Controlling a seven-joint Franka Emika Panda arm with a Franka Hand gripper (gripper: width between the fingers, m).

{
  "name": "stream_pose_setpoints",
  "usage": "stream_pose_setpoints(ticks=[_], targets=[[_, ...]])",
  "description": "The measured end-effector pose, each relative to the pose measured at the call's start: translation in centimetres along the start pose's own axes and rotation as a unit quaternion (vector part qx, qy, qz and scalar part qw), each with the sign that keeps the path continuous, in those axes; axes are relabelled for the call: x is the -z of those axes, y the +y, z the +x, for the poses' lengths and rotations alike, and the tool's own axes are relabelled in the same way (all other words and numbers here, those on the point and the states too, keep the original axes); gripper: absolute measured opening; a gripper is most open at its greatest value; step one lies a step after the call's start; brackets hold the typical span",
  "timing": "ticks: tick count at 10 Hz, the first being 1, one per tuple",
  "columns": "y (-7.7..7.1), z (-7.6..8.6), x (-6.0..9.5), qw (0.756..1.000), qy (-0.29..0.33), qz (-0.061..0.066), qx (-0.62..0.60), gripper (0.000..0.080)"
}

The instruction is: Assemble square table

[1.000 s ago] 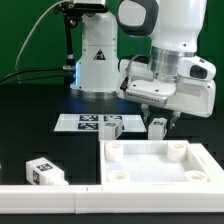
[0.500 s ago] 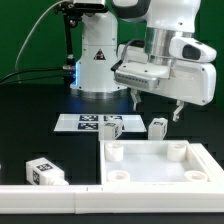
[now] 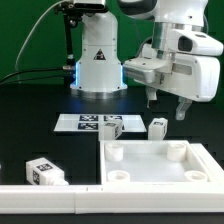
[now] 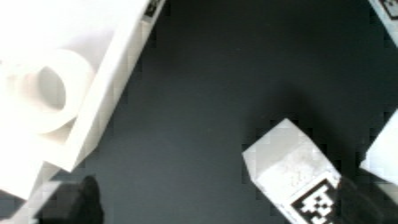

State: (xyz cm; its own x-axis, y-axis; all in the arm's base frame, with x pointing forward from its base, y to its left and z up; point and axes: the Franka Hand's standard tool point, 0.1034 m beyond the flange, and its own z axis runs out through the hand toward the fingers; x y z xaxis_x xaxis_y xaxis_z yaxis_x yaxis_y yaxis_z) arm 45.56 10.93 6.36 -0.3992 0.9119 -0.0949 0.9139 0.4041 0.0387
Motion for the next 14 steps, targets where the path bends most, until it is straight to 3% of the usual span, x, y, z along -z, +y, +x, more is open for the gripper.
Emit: stream_pose_setpoints(ticks=[1,2,3,4,5,6,7,8,11,12,13,14], targets=[[0.0,0.5,-0.4,0.997,0.018,-0.021,-0.075,0.0649],[-0.1,0.7,-0.5,0.987,0.027,-0.027,-0.154,0.0649],[0.4,1.5,-0.2,0.962,0.044,-0.039,-0.268,0.0649],[0.4,2.3,0.0,0.929,0.056,-0.038,-0.364,0.0649],[0.2,1.8,-0.1,0.925,0.057,-0.035,-0.374,0.0649],[-0.3,1.1,-0.3,0.928,0.067,-0.042,-0.364,0.0649],[-0.3,1.3,-0.4,0.904,0.072,-0.034,-0.419,0.0649],[-0.2,1.6,-0.4,0.9,0.074,-0.033,-0.429,0.0649],[0.6,1.4,-0.2,0.836,0.074,-0.013,-0.543,0.0649],[1.7,1.9,0.3,0.776,0.077,-0.006,-0.626,0.0649],[2.3,3.1,0.6,0.711,0.073,0.009,-0.699,0.0649],[2.5,3.3,0.6,0.687,0.065,0.024,-0.723,0.0649]])
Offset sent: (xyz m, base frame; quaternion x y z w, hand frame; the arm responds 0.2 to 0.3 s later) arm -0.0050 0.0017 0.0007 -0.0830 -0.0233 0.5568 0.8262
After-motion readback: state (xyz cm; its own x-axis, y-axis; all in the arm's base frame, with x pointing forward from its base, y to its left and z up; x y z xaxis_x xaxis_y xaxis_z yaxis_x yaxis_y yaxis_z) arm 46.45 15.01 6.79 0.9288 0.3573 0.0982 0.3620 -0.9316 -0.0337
